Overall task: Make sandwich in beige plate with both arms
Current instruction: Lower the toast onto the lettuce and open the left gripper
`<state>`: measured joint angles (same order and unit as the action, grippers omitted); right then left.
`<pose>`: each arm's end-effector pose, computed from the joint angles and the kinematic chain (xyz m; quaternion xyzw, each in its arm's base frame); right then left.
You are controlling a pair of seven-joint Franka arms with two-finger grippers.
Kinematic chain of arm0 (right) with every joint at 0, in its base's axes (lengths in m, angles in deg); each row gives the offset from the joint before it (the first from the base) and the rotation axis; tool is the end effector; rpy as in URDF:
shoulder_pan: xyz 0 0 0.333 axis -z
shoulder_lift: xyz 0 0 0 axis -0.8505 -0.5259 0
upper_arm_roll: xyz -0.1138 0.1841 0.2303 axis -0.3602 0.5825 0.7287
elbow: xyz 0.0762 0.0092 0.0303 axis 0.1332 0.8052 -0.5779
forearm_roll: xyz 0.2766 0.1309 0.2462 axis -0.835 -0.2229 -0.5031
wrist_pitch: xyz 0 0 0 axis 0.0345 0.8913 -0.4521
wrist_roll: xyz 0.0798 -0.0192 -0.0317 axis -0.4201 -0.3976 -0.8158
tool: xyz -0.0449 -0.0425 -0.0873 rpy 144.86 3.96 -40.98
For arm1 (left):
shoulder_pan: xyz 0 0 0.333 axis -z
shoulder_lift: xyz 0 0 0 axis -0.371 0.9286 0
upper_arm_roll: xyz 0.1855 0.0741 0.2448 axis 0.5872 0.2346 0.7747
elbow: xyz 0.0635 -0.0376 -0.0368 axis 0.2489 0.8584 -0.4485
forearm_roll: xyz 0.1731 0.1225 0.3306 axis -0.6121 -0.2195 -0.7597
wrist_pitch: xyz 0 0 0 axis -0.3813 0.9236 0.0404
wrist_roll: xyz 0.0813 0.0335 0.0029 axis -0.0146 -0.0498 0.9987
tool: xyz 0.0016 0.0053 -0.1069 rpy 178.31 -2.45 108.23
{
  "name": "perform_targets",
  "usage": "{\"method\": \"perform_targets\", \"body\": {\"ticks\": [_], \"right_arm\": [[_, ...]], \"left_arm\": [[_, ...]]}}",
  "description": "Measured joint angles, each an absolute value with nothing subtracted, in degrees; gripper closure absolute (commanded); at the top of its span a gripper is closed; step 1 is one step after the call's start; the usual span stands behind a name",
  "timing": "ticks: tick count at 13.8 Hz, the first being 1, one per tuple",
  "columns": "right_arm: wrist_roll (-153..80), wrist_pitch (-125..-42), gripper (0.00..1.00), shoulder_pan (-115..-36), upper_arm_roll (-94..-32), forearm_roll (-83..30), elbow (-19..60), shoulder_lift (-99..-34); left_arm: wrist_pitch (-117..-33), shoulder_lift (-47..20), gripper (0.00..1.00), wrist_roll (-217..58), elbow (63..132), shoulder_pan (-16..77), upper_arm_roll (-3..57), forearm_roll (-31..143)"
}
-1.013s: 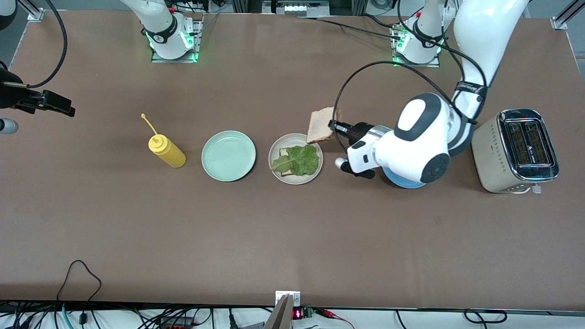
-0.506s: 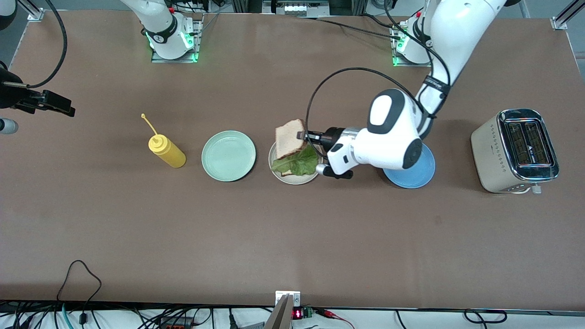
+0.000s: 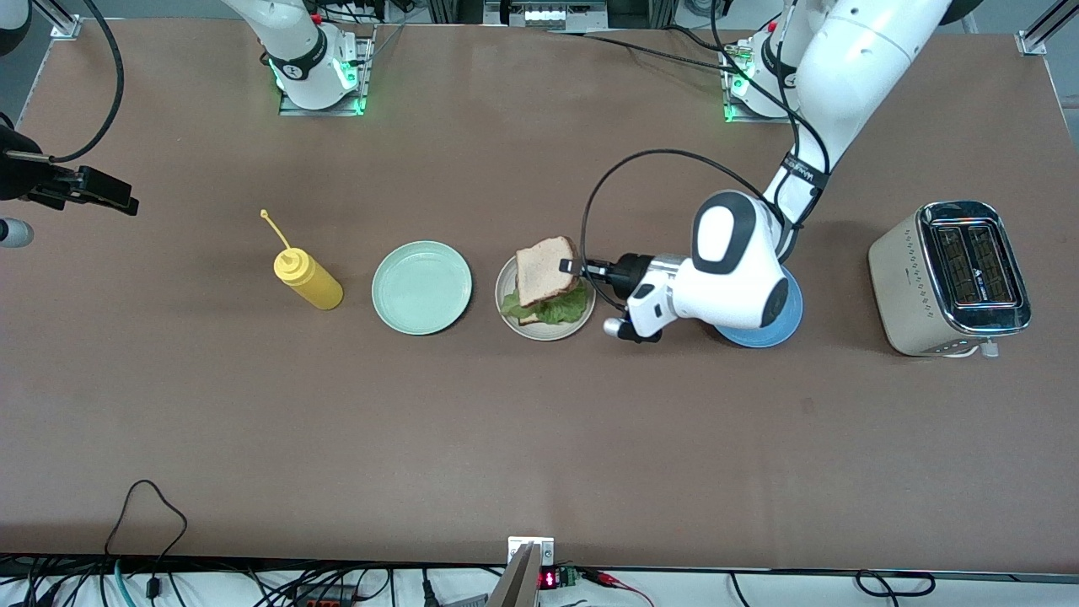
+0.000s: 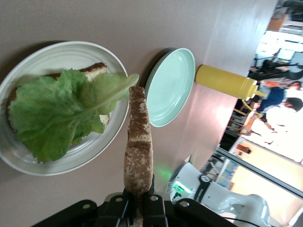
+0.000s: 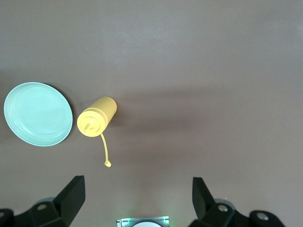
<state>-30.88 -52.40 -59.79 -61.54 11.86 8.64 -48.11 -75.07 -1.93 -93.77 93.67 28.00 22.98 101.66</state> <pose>0.5676 -0.0258 0.5902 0.9970 -0.0295 -0.0702 0.0146 0.5855 -0.3318 0.2609 0.8682 0.0024 -0.1980 0.4549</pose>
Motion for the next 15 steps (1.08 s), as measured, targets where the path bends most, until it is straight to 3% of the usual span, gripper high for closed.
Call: {"method": "perform_targets", "body": {"ticks": [7,15], "right_arm": [[-30.9,-52.4,0.00,-59.8,-61.5,11.9,8.6,-48.1],[-30.9,-52.3,0.00,-59.8,-61.5,11.9,8.6,-48.1]], "left_arm": [[-80.5,-0.1,1.00,-98.2,96.1,28.5,22.7,103.7],[-81.0,2.1,1.00,-107.9,97.1,28.4,22.7,107.4]]}}
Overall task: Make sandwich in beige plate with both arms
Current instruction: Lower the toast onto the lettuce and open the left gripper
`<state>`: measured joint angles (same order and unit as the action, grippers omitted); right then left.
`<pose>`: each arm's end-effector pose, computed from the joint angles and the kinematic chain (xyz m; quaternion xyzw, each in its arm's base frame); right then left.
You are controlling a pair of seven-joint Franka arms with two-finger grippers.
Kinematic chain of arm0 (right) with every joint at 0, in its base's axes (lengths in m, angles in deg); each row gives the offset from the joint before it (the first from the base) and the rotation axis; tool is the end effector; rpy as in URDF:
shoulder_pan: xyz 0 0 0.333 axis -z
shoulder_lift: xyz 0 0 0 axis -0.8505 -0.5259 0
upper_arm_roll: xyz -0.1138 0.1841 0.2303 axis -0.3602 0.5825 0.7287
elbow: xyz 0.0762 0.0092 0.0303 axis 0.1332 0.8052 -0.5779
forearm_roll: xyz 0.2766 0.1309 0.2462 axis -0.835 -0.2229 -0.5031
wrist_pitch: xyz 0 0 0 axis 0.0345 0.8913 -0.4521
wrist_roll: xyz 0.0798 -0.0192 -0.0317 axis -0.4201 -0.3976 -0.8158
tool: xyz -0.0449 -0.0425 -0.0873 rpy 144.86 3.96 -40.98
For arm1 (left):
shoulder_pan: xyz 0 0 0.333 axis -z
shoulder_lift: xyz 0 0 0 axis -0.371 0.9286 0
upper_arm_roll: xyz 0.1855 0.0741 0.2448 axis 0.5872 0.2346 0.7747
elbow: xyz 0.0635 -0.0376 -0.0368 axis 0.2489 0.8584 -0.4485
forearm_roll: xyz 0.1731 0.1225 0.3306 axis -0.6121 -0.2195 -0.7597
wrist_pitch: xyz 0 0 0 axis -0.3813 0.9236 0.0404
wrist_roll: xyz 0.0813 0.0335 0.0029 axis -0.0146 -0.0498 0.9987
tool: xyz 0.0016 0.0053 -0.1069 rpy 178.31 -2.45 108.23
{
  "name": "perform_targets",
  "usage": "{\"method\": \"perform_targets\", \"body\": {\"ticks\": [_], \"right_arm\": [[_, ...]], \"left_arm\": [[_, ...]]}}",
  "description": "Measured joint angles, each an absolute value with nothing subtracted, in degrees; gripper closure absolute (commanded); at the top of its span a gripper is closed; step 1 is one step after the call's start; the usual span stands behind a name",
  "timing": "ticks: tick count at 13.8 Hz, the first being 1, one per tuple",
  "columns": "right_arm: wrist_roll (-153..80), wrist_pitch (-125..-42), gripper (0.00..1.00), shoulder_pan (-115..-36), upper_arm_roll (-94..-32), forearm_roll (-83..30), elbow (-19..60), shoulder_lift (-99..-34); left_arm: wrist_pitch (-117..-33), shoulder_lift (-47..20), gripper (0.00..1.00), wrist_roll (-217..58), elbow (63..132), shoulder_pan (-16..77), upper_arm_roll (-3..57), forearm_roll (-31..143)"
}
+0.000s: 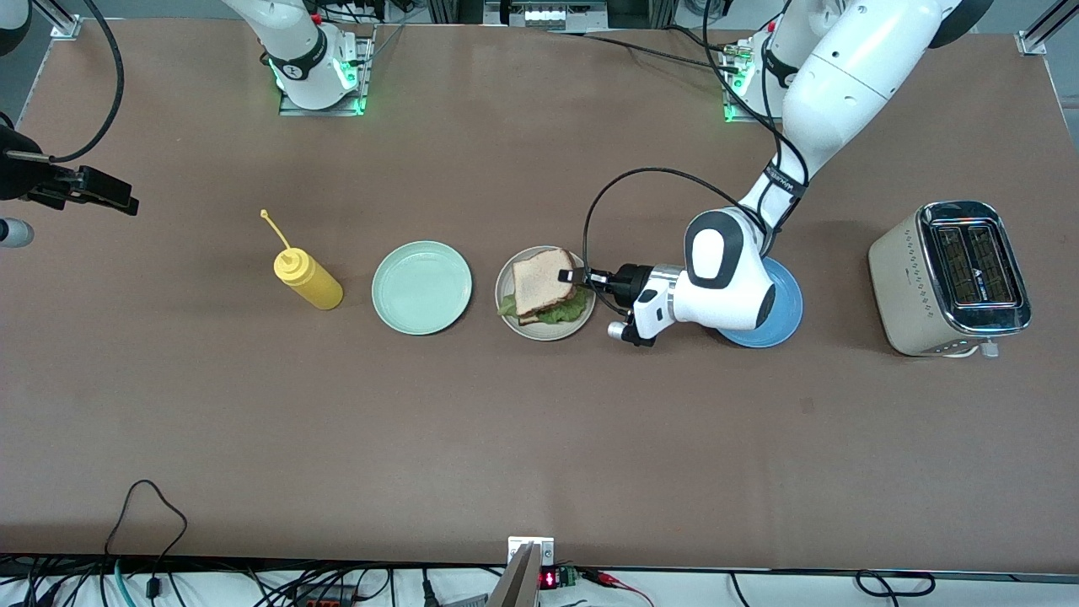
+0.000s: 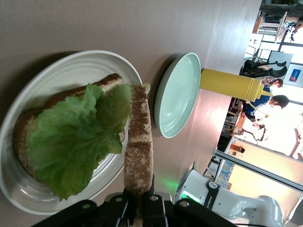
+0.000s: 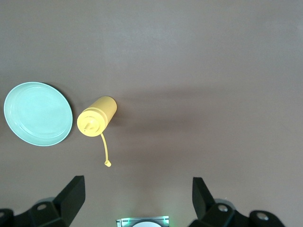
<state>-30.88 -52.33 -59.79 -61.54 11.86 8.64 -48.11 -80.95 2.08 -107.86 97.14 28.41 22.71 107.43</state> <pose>0.5675 -0.0258 0.5901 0.9970 -0.0295 -0.0708 0.0145 0.5688 -0.3310 0.1974 0.8600 -0.0274 -0.1597 0.4840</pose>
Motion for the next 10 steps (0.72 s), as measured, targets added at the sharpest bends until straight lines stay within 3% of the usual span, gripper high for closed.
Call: {"method": "perform_targets", "body": {"ticks": [6,7,8,9,10], "right_arm": [[-30.9,-52.3,0.00,-59.8,-61.5,11.9,8.6,-48.1],[-30.9,-52.3,0.00,-59.8,-61.5,11.9,8.6,-48.1],[-30.9,-52.2,0.00,-59.8,-61.5,11.9,8.6,-48.1],[-30.9,-52.2,0.00,-59.8,-61.5,11.9,8.6,-48.1],[-30.9,-52.2,0.00,-59.8,-61.5,11.9,8.6,-48.1]], "left_arm": [[-81.0,5.9,0.96,-115.3,97.3,27.1,22.8,109.3],[-81.0,6.2,0.84,-115.8,97.3,27.0,22.8,109.4],[-81.0,6.3,0.62,-115.9,97.2,26.9,22.8,109.4],[-81.0,6.3,0.39,-116.0,97.2,26.9,22.8,109.4],[-81.0,6.3,0.07,-116.1,97.2,26.9,22.8,109.4]]}}
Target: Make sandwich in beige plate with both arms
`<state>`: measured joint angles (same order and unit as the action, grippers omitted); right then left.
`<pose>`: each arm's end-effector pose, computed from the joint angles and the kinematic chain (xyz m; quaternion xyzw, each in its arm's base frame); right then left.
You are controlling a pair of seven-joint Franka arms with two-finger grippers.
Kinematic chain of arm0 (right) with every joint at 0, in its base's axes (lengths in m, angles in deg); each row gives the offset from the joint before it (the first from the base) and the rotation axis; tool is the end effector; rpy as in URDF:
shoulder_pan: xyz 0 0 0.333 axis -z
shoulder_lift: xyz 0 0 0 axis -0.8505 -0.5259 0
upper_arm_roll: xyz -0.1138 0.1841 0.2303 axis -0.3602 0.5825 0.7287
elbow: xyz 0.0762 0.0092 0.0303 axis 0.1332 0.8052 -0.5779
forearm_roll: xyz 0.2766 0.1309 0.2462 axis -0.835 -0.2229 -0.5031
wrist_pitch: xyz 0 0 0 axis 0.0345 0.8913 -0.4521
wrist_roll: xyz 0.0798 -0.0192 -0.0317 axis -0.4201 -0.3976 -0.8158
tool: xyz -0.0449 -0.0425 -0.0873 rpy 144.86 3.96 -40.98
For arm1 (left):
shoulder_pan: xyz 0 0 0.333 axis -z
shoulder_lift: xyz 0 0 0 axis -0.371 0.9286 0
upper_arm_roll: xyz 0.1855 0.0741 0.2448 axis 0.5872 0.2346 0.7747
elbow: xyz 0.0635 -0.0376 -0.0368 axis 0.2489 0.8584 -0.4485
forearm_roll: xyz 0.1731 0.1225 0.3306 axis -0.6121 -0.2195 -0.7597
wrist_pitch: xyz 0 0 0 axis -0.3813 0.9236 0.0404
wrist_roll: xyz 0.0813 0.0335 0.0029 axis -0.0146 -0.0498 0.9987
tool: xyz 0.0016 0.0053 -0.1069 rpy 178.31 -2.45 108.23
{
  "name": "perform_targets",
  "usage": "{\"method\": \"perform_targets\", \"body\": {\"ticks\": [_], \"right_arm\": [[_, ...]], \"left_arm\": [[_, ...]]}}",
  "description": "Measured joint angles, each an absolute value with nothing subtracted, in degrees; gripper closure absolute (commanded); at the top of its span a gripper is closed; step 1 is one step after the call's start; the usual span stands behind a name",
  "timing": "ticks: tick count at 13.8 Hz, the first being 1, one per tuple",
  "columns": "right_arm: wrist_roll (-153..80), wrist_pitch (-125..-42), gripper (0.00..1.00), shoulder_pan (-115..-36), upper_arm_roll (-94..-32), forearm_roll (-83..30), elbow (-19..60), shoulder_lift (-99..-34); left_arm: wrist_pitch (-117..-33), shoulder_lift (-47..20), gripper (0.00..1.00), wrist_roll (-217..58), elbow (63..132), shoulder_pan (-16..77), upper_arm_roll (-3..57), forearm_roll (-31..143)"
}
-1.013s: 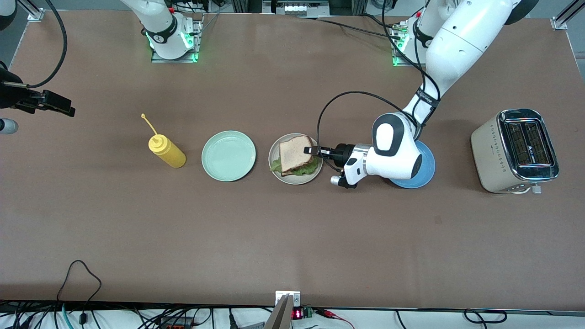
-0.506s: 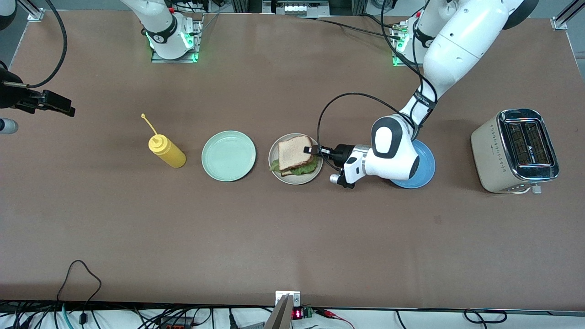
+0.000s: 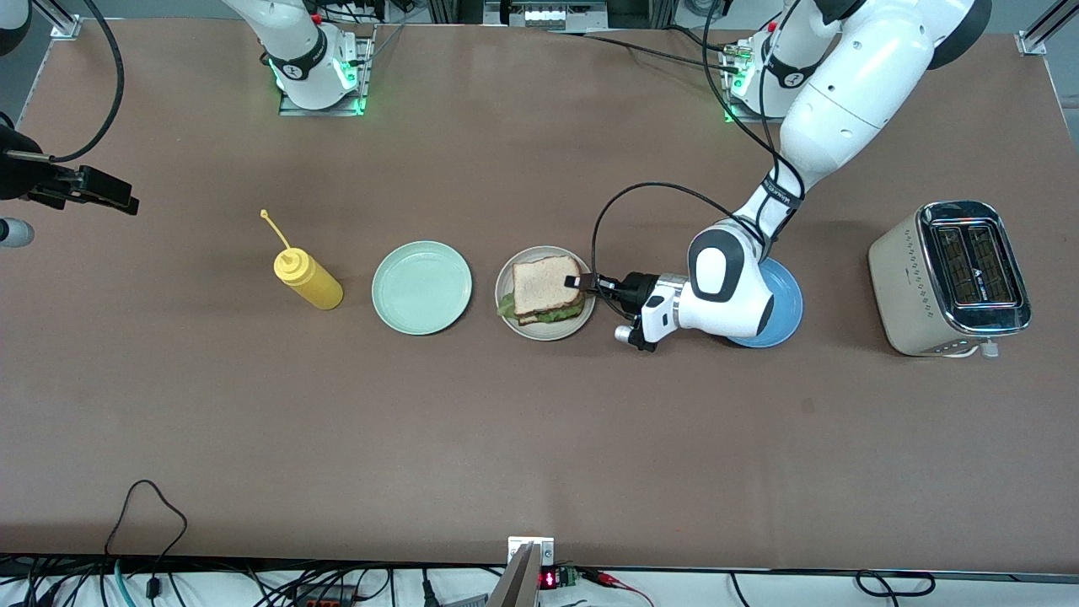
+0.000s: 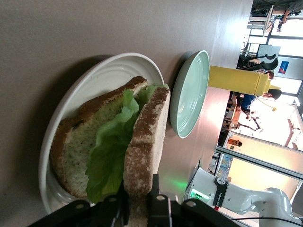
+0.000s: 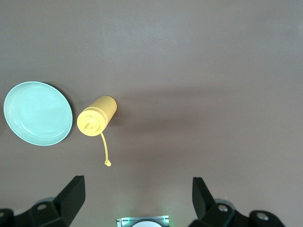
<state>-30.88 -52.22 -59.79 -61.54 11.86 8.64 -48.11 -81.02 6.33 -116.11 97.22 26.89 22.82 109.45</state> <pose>0.5673 -0.0258 0.5900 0.9969 -0.0295 -0.0717 0.0145 0.5665 -0.3144 0.1531 0.8494 -0.0441 -0.1487 0.5044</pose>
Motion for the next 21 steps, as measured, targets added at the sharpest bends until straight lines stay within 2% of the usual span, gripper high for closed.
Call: {"method": "perform_targets", "body": {"ticks": [1,15,21], "right_arm": [[-30.9,-52.2,0.00,-59.8,-61.5,11.9,8.6,-48.1],[-30.9,-52.2,0.00,-59.7,-61.6,11.4,8.6,-48.1],[-30.9,-52.2,0.00,-59.7,-61.6,11.3,8.6,-48.1]], "left_arm": [[-81.1,6.3,0.00,-116.2,97.2,26.9,22.8,109.4],[-81.3,6.4,0.00,-118.4,97.0,22.6,23.7,109.3],[-77.8,5.2,0.00,-118.2,96.0,17.2,24.4,100.5]]}}
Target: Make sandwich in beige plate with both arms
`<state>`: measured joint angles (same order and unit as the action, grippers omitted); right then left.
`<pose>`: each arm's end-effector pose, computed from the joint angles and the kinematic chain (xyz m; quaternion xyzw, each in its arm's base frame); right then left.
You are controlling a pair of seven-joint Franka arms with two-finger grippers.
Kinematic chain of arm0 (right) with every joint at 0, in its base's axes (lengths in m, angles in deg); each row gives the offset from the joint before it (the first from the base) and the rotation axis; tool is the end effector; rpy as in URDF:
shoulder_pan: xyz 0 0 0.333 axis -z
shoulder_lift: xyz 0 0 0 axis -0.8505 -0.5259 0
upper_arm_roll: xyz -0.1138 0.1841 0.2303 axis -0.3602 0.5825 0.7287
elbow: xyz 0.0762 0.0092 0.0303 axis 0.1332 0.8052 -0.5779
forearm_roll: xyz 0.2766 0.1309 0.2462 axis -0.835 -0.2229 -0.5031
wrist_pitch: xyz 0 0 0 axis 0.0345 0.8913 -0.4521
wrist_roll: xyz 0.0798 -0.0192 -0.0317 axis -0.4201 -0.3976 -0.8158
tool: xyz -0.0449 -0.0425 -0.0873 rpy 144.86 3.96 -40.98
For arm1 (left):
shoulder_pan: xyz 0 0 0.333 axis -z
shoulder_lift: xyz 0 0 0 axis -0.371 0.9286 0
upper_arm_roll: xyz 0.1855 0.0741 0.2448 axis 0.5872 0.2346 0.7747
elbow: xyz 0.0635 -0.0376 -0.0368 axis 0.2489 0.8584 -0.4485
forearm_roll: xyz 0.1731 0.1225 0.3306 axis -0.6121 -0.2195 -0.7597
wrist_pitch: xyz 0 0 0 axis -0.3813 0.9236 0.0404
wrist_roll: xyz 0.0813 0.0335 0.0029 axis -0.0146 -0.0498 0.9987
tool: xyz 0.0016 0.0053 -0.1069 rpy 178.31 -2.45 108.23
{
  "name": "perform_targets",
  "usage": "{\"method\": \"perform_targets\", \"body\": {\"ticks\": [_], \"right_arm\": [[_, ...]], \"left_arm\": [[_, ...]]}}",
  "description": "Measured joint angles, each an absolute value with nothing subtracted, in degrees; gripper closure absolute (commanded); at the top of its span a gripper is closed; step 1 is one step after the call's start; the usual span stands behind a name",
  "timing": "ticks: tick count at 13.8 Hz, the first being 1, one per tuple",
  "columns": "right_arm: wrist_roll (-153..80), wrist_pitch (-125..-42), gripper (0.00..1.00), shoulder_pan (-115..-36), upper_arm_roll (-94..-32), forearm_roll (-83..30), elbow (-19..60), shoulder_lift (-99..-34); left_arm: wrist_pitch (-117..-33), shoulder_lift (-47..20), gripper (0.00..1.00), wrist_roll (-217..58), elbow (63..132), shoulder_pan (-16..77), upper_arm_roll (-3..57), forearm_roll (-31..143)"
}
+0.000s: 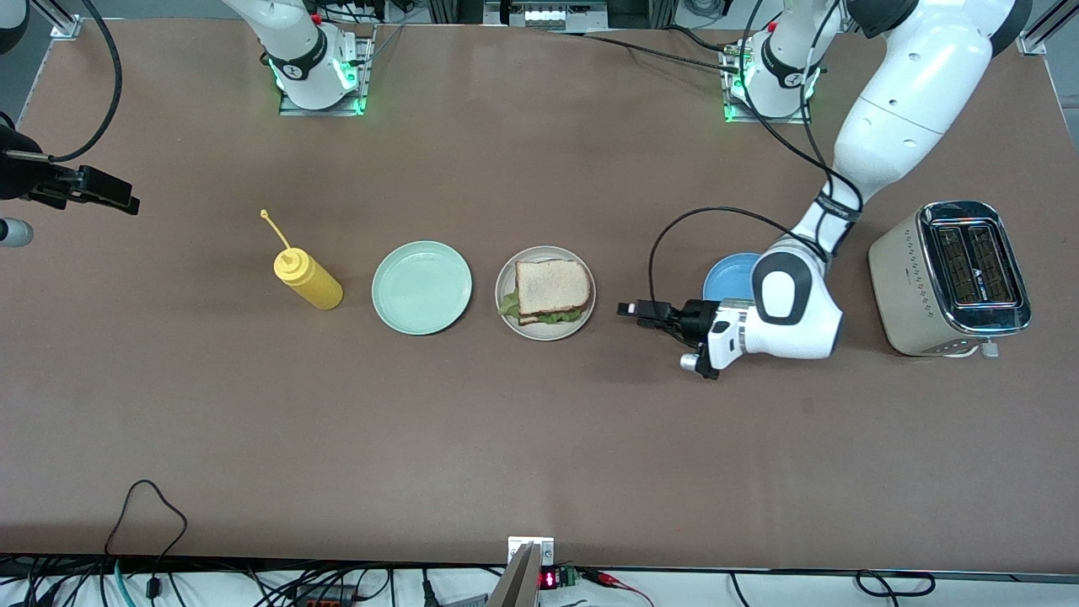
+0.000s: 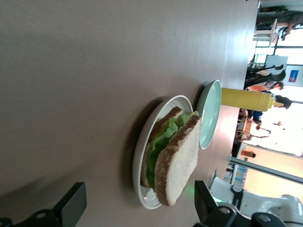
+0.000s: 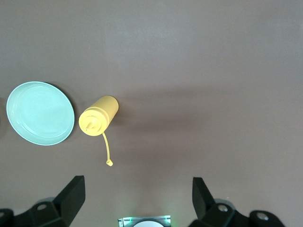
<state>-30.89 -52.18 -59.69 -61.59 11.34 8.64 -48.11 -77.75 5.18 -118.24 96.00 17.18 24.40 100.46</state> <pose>0.5672 -0.0262 0.5899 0.9969 -0.0306 -0.0720 0.0099 0.6169 -0.1999 0.1643 0.8705 -0.0553 -0.1032 0.4780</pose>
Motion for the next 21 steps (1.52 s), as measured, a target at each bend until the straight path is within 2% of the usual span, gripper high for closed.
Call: {"method": "perform_targets", "body": {"ticks": [8,11,14,17,19,21], "right_arm": [[-30.9,-52.2,0.00,-59.4,-62.1,11.3,8.6,-48.1],[-31.0,-52.0,0.00,-58.0,-62.8,11.3,8.7,-48.1],[-31.0,-52.0,0.00,-58.0,-62.8,11.3,9.1,-47.9],[-31.0,-52.2,0.00,-58.0,-62.8,11.3,11.2,-46.3],[-31.0,-52.5,0.00,-58.0,-62.8,11.3,12.4,-45.2],[-31.0,-52.6,0.00,-57.9,-62.8,11.3,12.7,-44.9]], "left_arm": [[-73.2,-6.6,0.00,-102.2,94.9,15.7,24.9,73.0],[-67.9,-9.7,0.00,-98.6,93.7,12.9,25.5,60.5],[-59.4,-10.6,0.00,-92.9,87.7,11.3,25.7,51.0],[-52.2,-11.1,0.00,-86.3,80.3,11.7,25.6,49.0],[-49.8,-11.3,0.00,-85.1,76.6,12.4,26.0,44.9],[-49.5,-12.6,0.00,-84.9,74.5,15.8,30.3,41.3]]}}
